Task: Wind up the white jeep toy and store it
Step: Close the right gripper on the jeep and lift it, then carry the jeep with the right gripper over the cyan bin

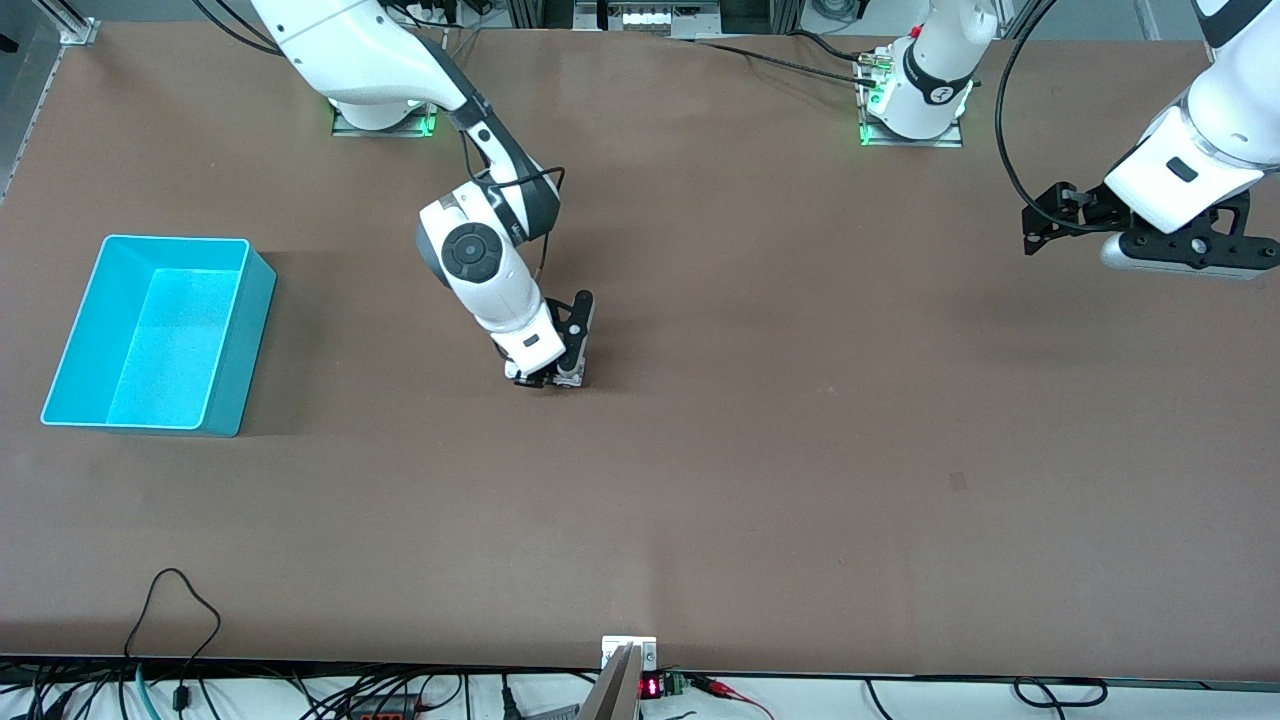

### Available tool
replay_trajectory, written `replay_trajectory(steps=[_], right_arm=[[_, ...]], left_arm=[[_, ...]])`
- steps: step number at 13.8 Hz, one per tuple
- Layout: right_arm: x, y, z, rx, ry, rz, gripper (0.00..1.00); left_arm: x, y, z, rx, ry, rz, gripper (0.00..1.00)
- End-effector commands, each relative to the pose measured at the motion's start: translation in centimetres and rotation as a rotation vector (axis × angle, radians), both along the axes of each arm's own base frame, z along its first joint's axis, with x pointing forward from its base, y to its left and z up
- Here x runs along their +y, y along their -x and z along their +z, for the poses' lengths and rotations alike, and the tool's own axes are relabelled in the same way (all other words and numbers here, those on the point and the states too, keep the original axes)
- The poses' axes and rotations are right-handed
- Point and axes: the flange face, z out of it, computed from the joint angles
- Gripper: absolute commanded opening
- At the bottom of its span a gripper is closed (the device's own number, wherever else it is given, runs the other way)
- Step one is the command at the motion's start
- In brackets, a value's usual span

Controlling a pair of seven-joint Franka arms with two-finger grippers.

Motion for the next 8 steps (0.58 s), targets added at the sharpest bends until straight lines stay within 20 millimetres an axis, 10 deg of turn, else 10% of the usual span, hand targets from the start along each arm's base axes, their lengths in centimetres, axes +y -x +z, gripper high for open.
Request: replay_trajectory(steps=[1,8], right_arm=[[-3.2,-2.5,5.0,0.033,0.007,-0.076,0.00],[-17.8,-6.8,11.7,0.106,0.033,-0.597,0.00]], left_arm=[[-0.1,0.1,0.6,-0.002,-0.007,0.004,1.00],[-0.2,0.1,0.7,-0.004,-0.005,0.001,1.00]])
